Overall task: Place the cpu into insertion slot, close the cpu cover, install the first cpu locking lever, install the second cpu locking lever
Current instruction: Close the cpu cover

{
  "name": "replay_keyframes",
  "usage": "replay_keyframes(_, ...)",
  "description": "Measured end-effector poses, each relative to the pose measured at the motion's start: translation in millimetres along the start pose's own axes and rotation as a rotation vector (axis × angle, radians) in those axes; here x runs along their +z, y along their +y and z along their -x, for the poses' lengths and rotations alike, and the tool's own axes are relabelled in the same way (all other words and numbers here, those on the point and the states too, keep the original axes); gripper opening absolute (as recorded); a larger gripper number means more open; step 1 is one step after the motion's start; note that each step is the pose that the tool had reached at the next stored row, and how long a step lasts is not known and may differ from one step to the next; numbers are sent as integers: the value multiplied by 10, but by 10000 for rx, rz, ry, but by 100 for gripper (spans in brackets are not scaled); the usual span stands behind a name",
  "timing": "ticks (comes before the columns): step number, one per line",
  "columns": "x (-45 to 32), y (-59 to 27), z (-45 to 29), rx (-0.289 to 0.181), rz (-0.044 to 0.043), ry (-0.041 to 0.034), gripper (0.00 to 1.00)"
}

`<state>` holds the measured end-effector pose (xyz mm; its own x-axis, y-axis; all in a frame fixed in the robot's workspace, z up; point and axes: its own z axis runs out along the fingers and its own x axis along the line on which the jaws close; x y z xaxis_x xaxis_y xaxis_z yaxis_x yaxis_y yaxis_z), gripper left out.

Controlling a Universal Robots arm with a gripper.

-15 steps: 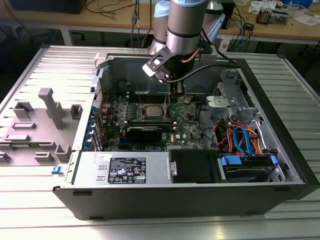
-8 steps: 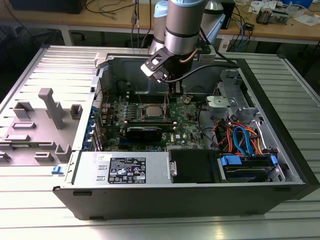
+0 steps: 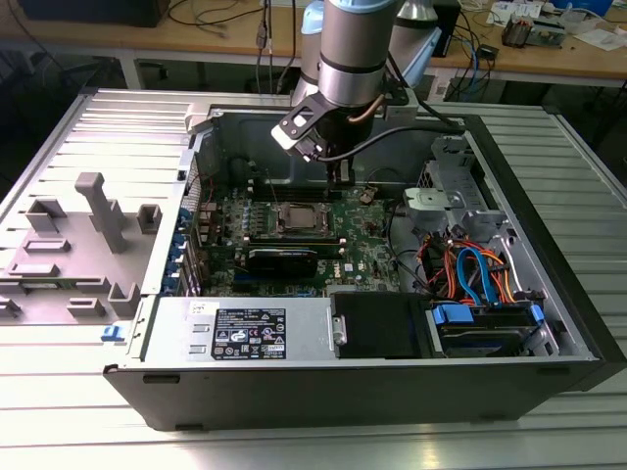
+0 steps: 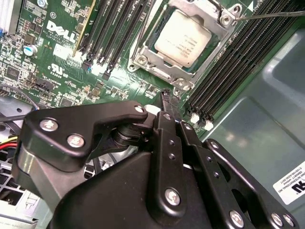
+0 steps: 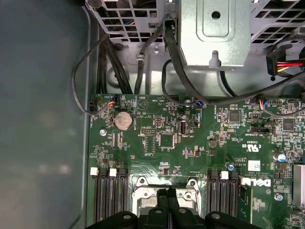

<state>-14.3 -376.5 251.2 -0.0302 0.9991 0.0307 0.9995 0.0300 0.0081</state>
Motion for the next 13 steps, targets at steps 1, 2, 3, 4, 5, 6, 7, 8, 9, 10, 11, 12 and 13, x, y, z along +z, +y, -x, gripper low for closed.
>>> replay_keyframes(1,0,0,0,-1,0,0,11)
replay_keyframes(2,0,0,0,-1,-1,-1,11)
replay_keyframes(3,0,-1,0,0,0,-1,11)
replay_keyframes(4,0,-1,0,1,0,0,11)
replay_keyframes(5,0,-2,0,0,0,0,11)
replay_keyframes(6,0,-3,0,1,0,0,11)
replay_keyframes(7,0,-10,0,1,0,0,11)
replay_keyframes(8,0,-21,-1,1,0,-1,11)
replay_keyframes(9,0,-29,-1,1,0,0,11)
replay_keyframes(10,1,-41,-1,0,0,1,11)
replay_keyframes(11,2,-58,-1,0,0,1,11)
replay_keyframes(12,5,-90,-2,1,0,0,11)
replay_keyframes(13,12,-141,-3,0,-1,-2,11)
